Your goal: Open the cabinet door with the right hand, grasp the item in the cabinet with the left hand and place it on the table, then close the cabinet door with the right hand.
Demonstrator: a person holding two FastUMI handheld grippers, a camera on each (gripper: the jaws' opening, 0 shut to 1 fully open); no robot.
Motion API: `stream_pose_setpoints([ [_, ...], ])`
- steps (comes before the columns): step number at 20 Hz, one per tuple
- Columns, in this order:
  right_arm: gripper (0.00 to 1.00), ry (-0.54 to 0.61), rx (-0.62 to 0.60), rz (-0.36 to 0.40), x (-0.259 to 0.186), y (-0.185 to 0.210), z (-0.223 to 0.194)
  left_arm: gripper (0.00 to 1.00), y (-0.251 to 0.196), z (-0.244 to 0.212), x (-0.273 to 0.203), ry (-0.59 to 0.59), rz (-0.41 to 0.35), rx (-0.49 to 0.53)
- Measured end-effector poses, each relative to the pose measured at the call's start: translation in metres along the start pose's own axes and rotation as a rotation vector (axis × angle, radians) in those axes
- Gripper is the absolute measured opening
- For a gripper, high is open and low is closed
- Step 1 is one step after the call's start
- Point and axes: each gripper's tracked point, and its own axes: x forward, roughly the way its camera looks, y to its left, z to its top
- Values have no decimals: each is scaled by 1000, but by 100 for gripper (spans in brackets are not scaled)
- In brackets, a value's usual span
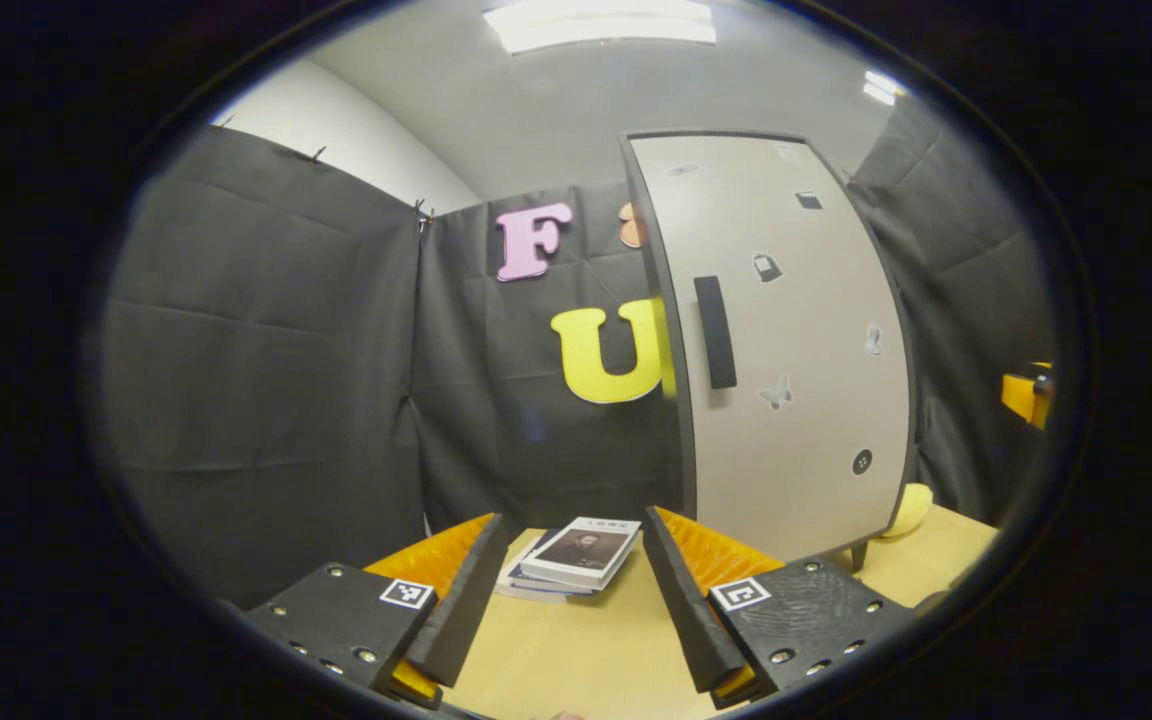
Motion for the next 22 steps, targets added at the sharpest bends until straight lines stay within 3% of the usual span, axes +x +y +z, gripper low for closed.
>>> stream_pose_setpoints([
  [8,99,-1,30,35,2,14,10,82,13,-1,-4,-3,14,5],
  [22,99,-54,43,261,55,119,82,82,82,-15,-33,15,133,28],
])
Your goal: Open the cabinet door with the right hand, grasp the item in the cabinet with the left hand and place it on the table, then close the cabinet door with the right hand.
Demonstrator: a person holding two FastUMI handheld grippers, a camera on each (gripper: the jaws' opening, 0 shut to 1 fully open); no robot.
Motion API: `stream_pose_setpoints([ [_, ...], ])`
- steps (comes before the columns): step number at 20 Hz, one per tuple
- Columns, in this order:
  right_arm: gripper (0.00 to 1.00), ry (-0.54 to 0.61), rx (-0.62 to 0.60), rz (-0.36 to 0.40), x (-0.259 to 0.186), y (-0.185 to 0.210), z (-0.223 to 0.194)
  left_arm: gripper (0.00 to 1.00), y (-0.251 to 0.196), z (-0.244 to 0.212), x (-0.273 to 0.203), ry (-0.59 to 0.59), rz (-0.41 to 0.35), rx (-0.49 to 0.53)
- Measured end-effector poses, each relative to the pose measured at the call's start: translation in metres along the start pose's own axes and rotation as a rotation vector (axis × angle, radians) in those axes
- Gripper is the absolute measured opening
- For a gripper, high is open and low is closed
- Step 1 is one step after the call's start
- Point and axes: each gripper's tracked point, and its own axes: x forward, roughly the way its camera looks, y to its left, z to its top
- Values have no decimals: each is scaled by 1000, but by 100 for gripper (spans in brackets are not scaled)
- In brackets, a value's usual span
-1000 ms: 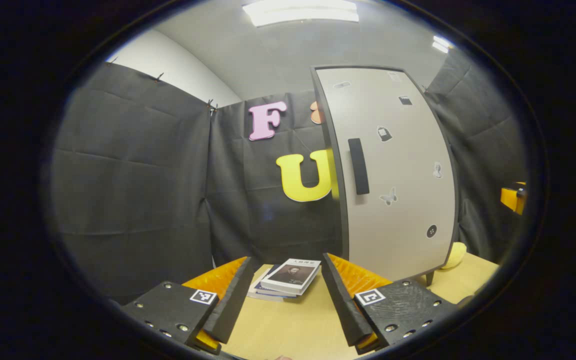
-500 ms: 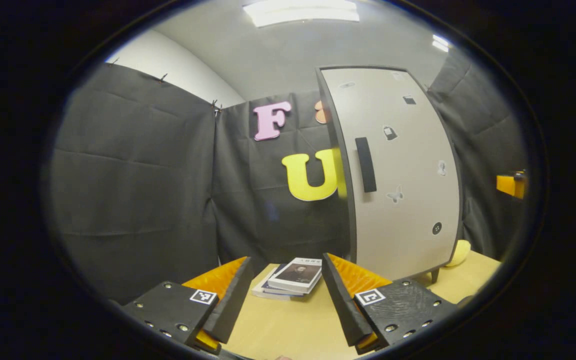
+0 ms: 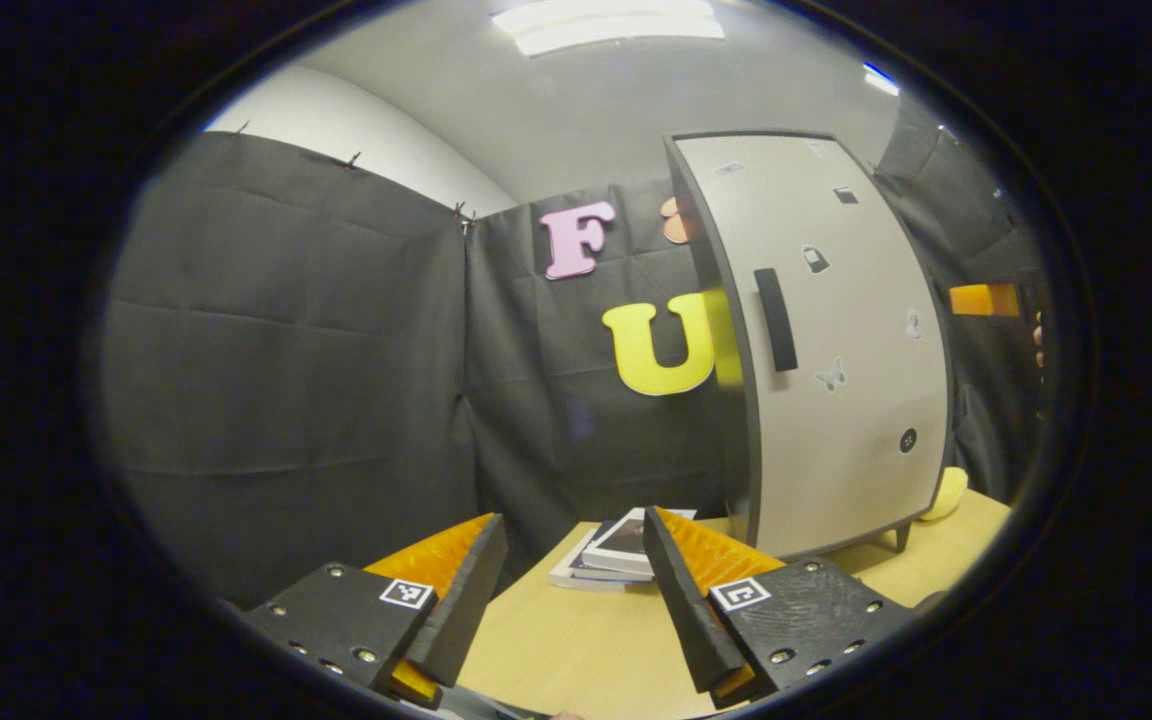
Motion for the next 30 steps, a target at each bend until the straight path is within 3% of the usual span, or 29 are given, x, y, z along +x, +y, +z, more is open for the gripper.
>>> stream_pose_setpoints([
  [20,96,-2,20,157,115,149,18,85,120,-33,-30,79,214,24],
  [29,98,55,-8,128,155,184,-7,85,164,-48,-39,110,268,24],
  [30,92,65,-2,116,159,185,-11,85,168,-48,-38,113,271,24],
])
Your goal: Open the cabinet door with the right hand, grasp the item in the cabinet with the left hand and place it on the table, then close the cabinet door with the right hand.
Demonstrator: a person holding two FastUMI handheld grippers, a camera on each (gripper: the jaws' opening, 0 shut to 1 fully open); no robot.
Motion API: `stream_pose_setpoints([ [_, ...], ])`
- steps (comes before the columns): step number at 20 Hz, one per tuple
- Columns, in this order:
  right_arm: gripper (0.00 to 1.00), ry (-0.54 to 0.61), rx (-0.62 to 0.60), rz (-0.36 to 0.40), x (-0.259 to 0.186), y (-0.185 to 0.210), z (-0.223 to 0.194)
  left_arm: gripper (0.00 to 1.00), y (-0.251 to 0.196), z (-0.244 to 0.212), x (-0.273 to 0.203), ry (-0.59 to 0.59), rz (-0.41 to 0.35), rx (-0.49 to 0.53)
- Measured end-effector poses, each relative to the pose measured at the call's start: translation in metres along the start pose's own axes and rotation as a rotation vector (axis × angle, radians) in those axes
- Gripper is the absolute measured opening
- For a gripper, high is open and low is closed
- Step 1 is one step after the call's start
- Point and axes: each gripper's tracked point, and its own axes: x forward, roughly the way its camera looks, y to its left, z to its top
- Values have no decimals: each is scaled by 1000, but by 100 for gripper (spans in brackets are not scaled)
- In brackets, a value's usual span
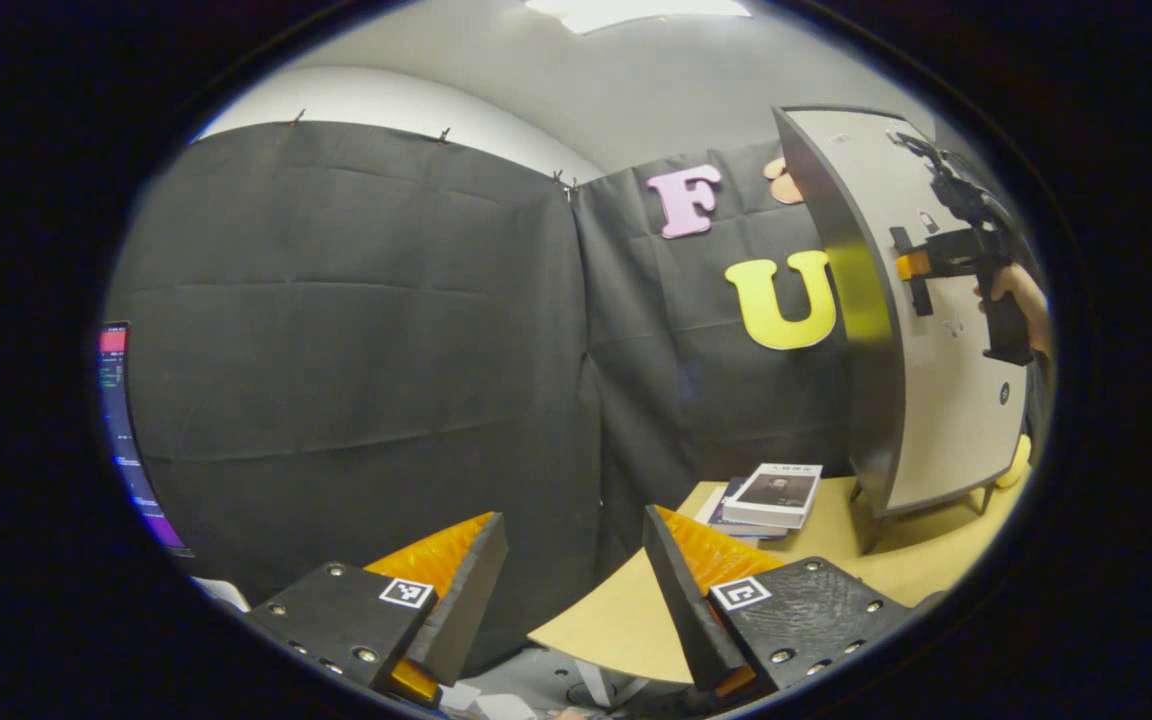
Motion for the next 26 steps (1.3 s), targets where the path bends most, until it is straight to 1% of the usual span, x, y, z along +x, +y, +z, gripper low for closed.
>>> stream_pose_setpoints([
  [1,76,10,5,-1,6,2,-3,85,3,-2,1,1,2,1],
  [2,72,17,1,-13,9,2,-3,85,6,-4,4,4,4,1],
  [3,53,19,6,-15,13,2,-6,85,6,-5,3,7,3,0],
  [4,45,31,5,-22,15,3,-8,85,6,-6,4,9,3,-1],
  [5,46,44,1,-27,18,4,-12,85,7,-7,6,12,2,-1],
  [6,46,65,-14,-51,20,0,-17,83,8,-7,7,14,2,-1],
  [7,34,42,-12,-51,23,4,-14,83,8,-9,9,13,-1,-2],
  [8,33,60,-13,-37,20,3,-17,83,8,-9,10,11,-4,-2],
  [9,33,52,-12,-33,21,3,-13,83,9,-10,11,10,-6,-4],
  [10,24,64,-20,-27,18,3,-15,85,8,-10,11,9,-11,-7],
  [11,13,67,-11,-25,20,3,-15,85,9,-8,10,6,-16,-10],
  [12,13,90,-22,-13,18,3,-17,83,9,-5,9,2,-21,-12],
  [13,7,86,-16,-6,19,4,-15,82,9,-2,9,-4,-27,-13],
  [14,7,104,-22,8,16,4,-17,85,6,0,9,-11,-36,-14],
  [15,7,101,-19,19,13,5,-15,83,2,3,11,-19,-43,-14],
  [16,7,105,-11,28,10,5,-14,83,-2,6,13,-26,-52,-14],
  [17,5,109,-10,40,7,6,-14,83,-8,8,15,-32,-61,-14],
  [18,7,103,-8,50,3,7,-13,83,-12,11,16,-38,-69,-15],
  [21,7,101,-10,94,-11,10,-9,83,-26,17,13,-54,-102,-30],
  [26,7,103,1,177,-34,13,-4,83,-56,29,5,-78,-161,-29],
])
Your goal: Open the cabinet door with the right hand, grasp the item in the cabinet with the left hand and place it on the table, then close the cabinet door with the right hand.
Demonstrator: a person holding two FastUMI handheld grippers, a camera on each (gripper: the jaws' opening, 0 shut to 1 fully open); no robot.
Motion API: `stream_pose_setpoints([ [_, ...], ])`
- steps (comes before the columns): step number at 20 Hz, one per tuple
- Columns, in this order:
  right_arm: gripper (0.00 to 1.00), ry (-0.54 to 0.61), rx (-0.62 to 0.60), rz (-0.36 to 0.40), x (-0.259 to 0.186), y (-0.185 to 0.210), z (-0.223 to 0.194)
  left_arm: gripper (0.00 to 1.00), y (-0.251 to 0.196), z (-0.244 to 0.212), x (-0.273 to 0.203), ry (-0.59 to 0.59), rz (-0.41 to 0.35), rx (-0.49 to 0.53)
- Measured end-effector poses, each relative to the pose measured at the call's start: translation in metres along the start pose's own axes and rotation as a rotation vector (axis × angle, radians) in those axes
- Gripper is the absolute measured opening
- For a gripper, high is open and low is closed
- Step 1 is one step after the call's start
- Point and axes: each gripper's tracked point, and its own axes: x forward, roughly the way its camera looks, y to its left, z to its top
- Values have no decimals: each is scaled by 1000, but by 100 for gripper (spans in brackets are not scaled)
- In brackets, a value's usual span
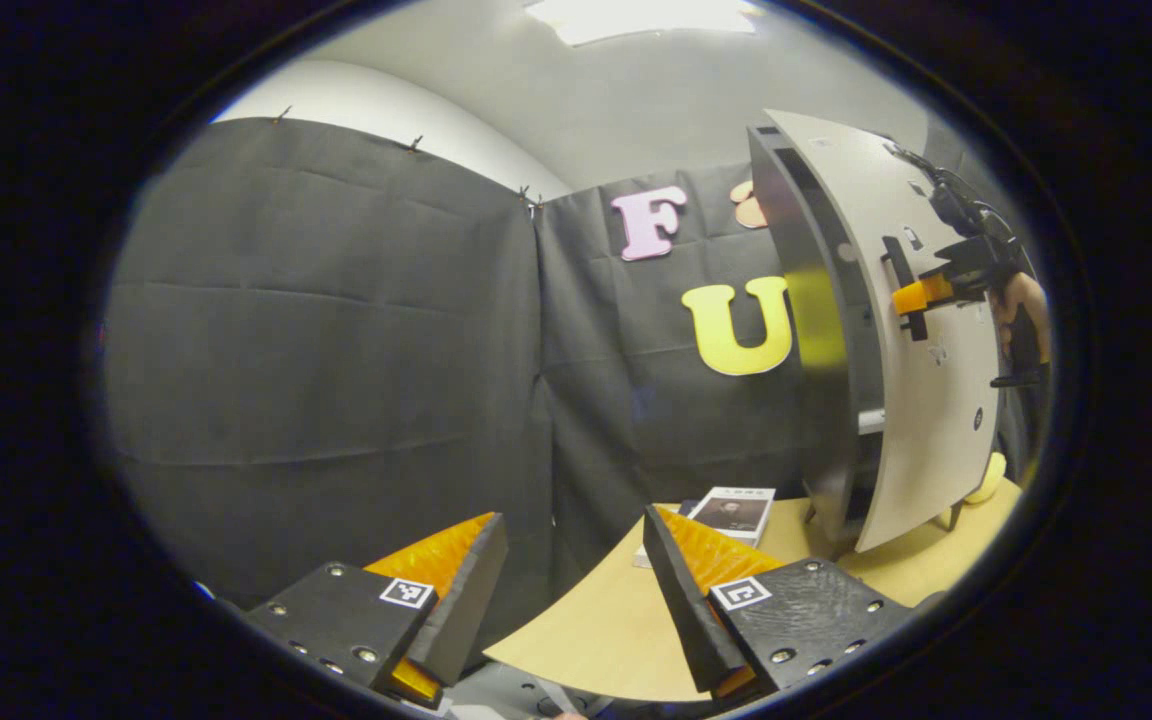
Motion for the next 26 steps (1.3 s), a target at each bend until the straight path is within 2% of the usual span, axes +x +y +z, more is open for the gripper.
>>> stream_pose_setpoints([
  [6,7,18,-5,55,-24,1,1,85,-39,16,-6,-32,-75,1],
  [10,7,30,16,99,-40,1,3,83,-62,19,-5,-37,-113,1],
  [18,7,35,9,136,-71,-7,5,83,-110,35,-7,-67,-184,14],
  [19,4,35,8,139,-73,-8,4,83,-117,36,-8,-68,-193,14],
  [20,7,35,13,144,-78,-10,5,83,-125,37,-8,-69,-204,14],
  [26,7,42,17,157,-113,-32,5,83,-179,54,-17,-94,-282,19],
])
